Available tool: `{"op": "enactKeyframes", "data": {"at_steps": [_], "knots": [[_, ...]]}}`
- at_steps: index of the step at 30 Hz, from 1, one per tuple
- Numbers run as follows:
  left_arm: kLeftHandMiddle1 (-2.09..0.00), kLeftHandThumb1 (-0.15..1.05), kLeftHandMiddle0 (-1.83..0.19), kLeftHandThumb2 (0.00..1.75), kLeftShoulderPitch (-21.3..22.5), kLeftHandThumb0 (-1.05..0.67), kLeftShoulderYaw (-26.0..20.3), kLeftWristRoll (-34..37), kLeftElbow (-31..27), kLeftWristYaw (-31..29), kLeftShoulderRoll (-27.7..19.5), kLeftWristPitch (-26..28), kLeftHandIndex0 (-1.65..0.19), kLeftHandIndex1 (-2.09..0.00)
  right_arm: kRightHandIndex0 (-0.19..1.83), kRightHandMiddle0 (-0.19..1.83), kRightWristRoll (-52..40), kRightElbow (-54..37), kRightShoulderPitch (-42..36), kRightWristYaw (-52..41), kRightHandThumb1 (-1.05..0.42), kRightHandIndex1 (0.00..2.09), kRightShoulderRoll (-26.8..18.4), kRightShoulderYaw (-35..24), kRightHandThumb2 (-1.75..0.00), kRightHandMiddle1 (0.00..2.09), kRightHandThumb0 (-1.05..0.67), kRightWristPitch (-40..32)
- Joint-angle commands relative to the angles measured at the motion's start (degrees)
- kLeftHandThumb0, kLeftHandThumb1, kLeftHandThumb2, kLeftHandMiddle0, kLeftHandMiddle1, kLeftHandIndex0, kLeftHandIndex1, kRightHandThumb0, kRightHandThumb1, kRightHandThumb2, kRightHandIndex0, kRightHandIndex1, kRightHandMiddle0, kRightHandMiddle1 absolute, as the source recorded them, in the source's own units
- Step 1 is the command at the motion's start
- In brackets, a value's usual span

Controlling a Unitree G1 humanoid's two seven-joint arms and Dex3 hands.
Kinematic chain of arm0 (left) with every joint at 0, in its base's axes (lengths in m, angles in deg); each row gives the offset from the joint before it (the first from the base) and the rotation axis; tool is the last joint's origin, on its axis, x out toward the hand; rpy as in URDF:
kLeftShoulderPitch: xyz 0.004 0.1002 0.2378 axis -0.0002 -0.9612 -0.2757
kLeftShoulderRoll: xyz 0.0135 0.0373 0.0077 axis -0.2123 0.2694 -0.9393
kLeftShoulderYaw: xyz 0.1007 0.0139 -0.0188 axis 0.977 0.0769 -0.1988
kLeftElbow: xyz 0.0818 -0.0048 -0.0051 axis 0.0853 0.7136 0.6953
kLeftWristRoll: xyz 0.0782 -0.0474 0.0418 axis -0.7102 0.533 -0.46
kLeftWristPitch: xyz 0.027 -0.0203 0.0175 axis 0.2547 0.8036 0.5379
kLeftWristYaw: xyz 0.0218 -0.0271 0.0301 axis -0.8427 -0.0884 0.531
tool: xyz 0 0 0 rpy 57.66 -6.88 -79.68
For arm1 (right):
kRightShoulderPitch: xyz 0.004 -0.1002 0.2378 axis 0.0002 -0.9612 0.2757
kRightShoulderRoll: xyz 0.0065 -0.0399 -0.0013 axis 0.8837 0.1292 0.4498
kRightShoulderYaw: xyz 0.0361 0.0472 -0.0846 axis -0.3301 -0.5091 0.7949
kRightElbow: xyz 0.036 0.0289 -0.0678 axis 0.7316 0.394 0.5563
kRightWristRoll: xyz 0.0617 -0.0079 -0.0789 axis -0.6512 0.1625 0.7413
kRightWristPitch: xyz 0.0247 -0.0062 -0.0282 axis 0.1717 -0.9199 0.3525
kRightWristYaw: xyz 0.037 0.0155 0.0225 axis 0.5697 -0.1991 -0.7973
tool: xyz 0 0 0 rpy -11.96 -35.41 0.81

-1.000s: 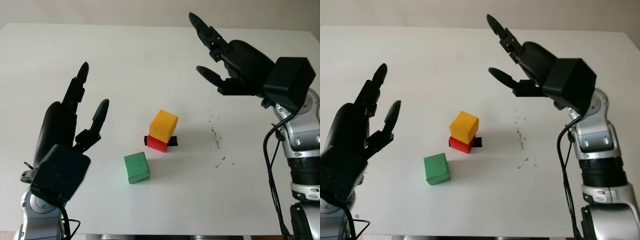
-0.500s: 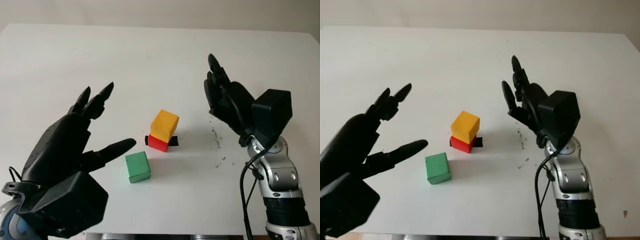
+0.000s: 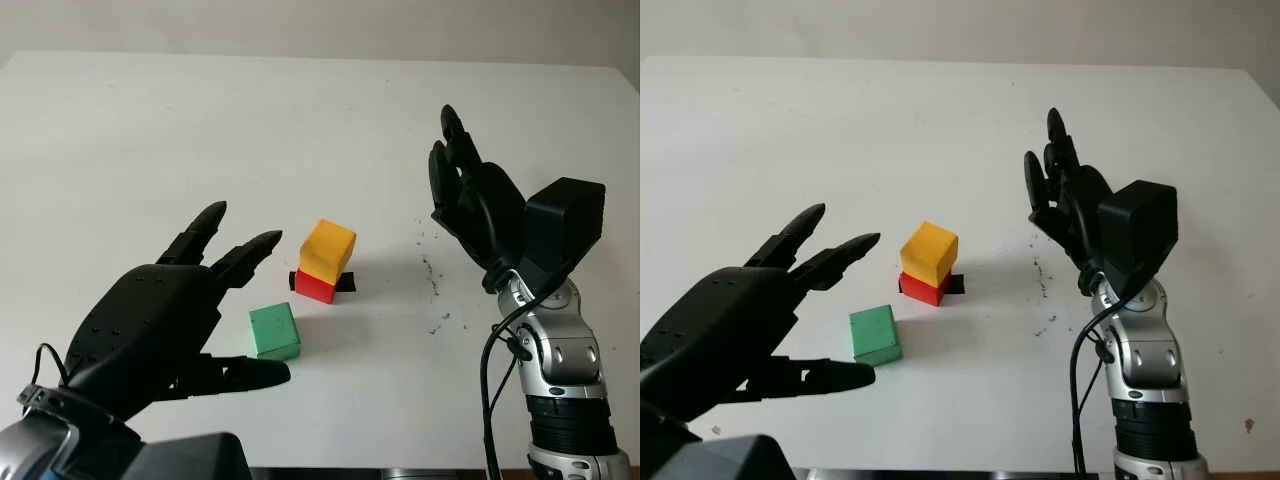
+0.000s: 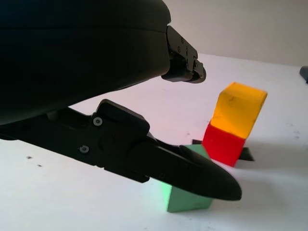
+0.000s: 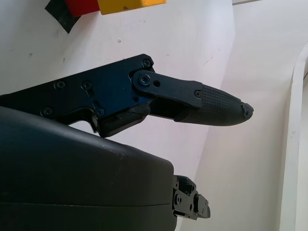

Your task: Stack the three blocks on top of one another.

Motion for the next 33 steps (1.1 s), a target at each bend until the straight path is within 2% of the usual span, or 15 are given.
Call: {"op": "enactKeyframes", "data": {"at_steps": [1, 5, 11, 17, 25, 33], "knots": [[-0.05, 1.01, 0.1, 0.06, -1.2, -0.89, 0.89, -2.38, -0.94, -0.02, 0.88, -1.66, -0.24, -0.09, -0.19, -0.19, -0.36, -0.63, -0.67, 0.41, -1.05, 0.0, 0.34, -0.47, -0.67, 0.0, -0.77, 0.38], [-0.05, 1.0, 0.11, 0.05, -2.53, -0.89, 2.48, -8.44, 0.16, 1.0, 2.62, -4.89, -0.26, -0.11, -0.19, -0.19, -0.87, -1.15, -0.69, 1.13, -1.05, 0.0, 0.62, -0.97, -0.66, 0.0, -0.77, -0.98], [-0.06, 1.02, 0.08, 0.06, -4.31, -0.91, 5.01, -20.85, 2.51, 6.0, 8.42, -8.39, -0.29, -0.12, -0.19, -0.19, -1.4, -0.91, -0.91, 0.54, -1.05, 0.0, 0.15, -1.38, -0.64, 0.0, -0.77, -0.33], [-0.06, 1.04, 0.05, 0.06, -6.27, -0.9, 6.45, -27.78, 4.62, 11.34, 13.1, -10.15, -0.29, -0.13, -0.19, -0.19, -1.51, -0.65, -1.11, 0.0, -1.05, 0.0, -0.28, -1.59, -0.63, 0.0, -0.77, -0.25], [-0.07, 1.05, 0.01, 0.08, -7.53, -0.93, 8.06, -28.63, 5.67, 14.13, 17.17, -10.78, -0.33, -0.17, -0.19, -0.19, -1.61, -0.56, -1.41, -0.91, -1.05, 0.0, -0.8, -1.98, -0.62, 0.0, -0.76, -0.37], [-0.06, 1.05, 0.0, 0.09, -6.87, -0.95, 7.09, -23.06, 3.48, 5.32, 17.72, -10.44, -0.31, -0.21, -0.19, -0.19, -2.39, -0.75, -0.97, -0.95, -1.05, 0.0, -1.04, -2.78, -0.61, 0.0, -0.74, -1.26]]}}
